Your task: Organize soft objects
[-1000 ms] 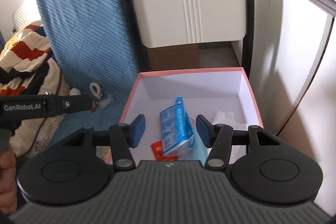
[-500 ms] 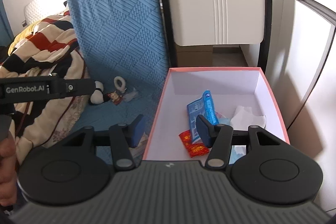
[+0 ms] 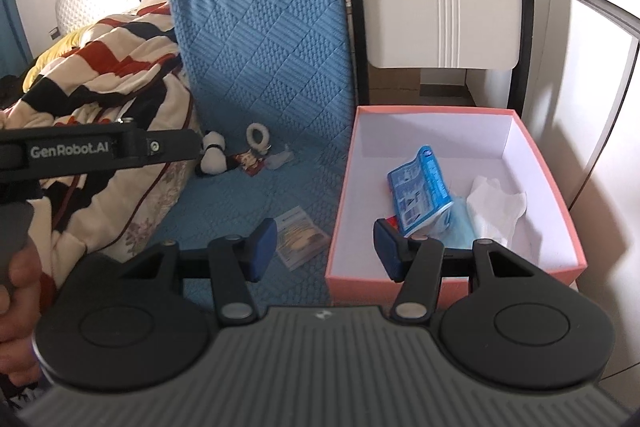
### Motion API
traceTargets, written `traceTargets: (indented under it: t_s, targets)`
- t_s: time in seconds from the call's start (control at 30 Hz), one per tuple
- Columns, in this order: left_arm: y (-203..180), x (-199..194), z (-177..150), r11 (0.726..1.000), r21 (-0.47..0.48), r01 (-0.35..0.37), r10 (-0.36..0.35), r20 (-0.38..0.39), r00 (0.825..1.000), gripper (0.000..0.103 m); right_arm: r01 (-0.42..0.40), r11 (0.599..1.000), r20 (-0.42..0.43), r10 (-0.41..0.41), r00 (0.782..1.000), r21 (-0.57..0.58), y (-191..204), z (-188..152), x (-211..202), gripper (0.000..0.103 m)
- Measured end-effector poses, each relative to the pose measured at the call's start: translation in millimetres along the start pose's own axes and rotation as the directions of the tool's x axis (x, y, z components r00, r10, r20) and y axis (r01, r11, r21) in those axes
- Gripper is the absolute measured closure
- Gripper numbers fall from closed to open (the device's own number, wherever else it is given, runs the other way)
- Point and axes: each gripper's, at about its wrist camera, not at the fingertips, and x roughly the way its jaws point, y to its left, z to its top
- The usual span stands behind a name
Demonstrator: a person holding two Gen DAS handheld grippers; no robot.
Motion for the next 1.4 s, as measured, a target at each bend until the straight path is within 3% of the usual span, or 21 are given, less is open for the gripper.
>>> traceTargets:
  t_s: [0.1, 0.5, 0.77, 0.97, 1.4]
  targets:
    - [6.4, -9.9, -6.2, 1.0, 0.019, -0.022, 0.021, 0.034, 0.999, 0.044, -0.005, 1.0, -0.002, 0.005, 1.0, 0.002, 9.9, -9.5, -1.7, 0.047]
    - [36.2, -15.7, -43.4, 0.998, -0.013, -0.056, 0.056, 0.007, 0.998, 0.044, -0.033, 0.999, -0.042, 0.032, 0.999, -0.016, 33.2, -46.3, 6.9, 0.047]
    - [48.9, -11.7, -50.8, 0.997, -0.02, -0.079, 0.078, -0.036, 0.996, 0.044, -0.035, 0.999, -0.061, 0.033, 0.998, -0.026, 36.9, -56.7, 13.6, 0.047]
    - [54.3, 7.7, -49.2, 0.996, -0.007, -0.094, 0.093, -0.051, 0.994, 0.044, -0.041, 0.999, -0.069, 0.041, 0.997, 0.009, 28.7, -59.0, 25.6, 0.047]
    - [84.3, 76.0, -43.7, 0.997, -0.012, -0.08, 0.08, -0.043, 0.996, 0.044, -0.056, 0.998, -0.1, 0.053, 0.994, -0.026, 34.6, -55.6, 72.3, 0.047]
